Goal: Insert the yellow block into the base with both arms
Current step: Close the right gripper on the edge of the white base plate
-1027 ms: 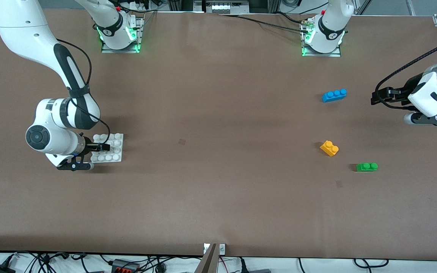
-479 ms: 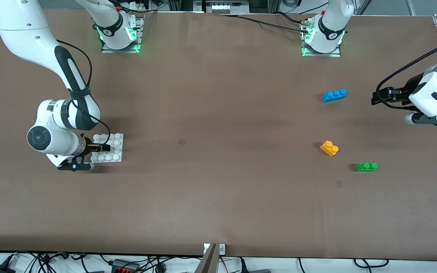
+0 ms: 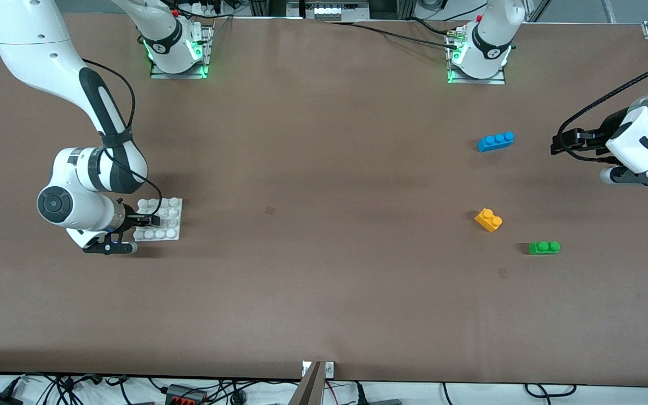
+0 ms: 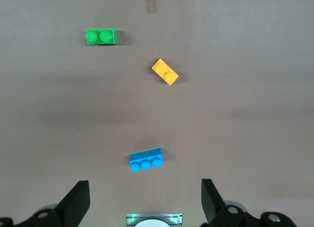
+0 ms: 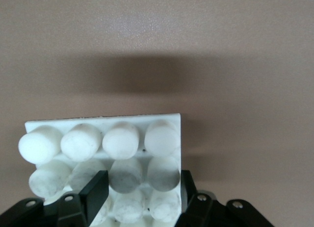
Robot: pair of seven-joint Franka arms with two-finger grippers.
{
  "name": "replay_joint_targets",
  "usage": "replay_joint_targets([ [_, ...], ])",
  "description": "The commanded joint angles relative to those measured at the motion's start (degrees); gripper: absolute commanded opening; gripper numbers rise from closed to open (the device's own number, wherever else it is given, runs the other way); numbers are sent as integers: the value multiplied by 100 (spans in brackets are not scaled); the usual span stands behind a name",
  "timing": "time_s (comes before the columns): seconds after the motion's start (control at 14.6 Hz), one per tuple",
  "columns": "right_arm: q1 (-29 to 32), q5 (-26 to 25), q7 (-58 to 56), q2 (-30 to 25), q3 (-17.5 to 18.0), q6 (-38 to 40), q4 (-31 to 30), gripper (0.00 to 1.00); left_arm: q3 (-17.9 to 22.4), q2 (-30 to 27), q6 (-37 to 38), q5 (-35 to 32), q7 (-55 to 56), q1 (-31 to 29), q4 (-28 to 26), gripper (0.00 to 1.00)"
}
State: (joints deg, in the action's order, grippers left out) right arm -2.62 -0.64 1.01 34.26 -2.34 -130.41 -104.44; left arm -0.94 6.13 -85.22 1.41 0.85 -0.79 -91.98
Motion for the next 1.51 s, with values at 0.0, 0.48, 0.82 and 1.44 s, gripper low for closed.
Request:
replay_joint_targets([
  [0.0,34,-6,-40,63,6,-81,-77,60,15,-25,146,70,-103,-61,66,100],
  [0.48,25,-6,-48,177,15,-55,-121,60,6,-16,146,79,-103,-96,75,100],
  [0.82,34,-6,-382,326,15,-99,-121,60,6,-16,155,87,-103,-97,75,100],
  [1.44,25,-6,-382,449,15,-99,-121,61,6,-16,163,114,-103,-97,75,100],
])
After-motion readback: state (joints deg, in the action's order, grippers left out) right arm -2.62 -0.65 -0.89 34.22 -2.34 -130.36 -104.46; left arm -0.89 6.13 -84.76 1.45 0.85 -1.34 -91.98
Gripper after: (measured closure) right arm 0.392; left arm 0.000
